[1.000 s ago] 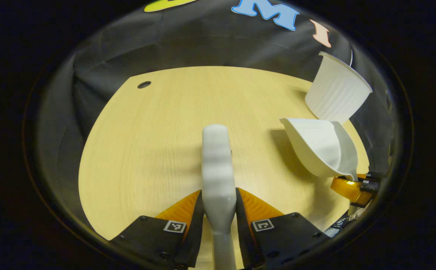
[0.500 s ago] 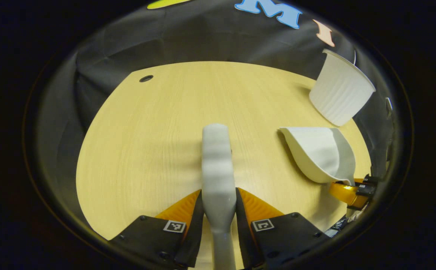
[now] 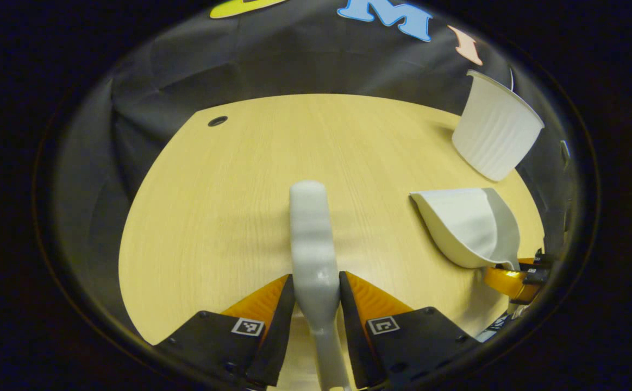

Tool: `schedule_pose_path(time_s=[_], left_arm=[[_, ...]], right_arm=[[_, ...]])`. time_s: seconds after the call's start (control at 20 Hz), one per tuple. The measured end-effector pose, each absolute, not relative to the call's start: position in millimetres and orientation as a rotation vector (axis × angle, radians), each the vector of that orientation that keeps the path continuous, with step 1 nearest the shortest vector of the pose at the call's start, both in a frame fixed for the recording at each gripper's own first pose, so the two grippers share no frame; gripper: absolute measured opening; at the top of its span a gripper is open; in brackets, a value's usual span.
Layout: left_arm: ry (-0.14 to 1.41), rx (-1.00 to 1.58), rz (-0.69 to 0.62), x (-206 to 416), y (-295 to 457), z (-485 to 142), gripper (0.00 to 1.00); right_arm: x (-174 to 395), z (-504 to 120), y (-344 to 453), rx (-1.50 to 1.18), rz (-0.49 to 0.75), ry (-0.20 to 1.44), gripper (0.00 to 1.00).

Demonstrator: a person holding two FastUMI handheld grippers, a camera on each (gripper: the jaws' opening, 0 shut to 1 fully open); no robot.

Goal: Pick up the small broom and dustpan from the desktop, sweep the trash into the dustpan with the broom, and then empty the trash into the garbage bin.

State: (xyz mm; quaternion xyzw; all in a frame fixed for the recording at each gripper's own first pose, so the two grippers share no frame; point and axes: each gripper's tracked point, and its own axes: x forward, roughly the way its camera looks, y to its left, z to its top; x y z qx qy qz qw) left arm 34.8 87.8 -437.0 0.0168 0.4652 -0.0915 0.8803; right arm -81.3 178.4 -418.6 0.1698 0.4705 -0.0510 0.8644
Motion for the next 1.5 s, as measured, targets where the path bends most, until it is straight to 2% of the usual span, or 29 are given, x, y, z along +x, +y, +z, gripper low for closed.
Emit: schedule_pose_path(time_s=[0.05,0.1,0.2,0.25,0.3,0.35,0.6,1.05,1.3,1.5], left_arm=[[0.965,0.034,-0.191,35,88,-437,0.55],[0.957,0.033,-0.190,37,88,-436,0.60],[0.931,0.030,-0.191,40,88,-431,0.75],[0.917,0.033,-0.193,42,88,-427,0.87],[0.897,0.033,-0.192,44,89,-423,0.99],[0.876,0.036,-0.189,47,90,-416,1.00],[0.717,0.031,-0.167,51,84,-371,0.97],[0.253,-0.007,-0.119,52,61,-236,0.95],[0.073,-0.050,-0.096,27,52,-174,0.95],[-0.012,-0.062,-0.089,16,59,-141,0.96]], right_arm=[[-81,-418,178,0.354,-0.107,0.979,0.58],[-81,-416,176,0.355,-0.108,0.970,0.73],[-82,-411,174,0.360,-0.108,0.961,0.83],[-84,-406,172,0.363,-0.107,0.950,0.85],[-85,-400,168,0.363,-0.113,0.940,0.96],[-85,-392,164,0.362,-0.118,0.922,0.98],[-82,-349,137,0.345,-0.142,0.791,0.98],[-80,-235,88,0.143,-0.177,0.337,0.98],[-96,-190,82,0.049,-0.180,0.141,0.98],[-107,-160,79,0.034,-0.205,0.048,0.97]])
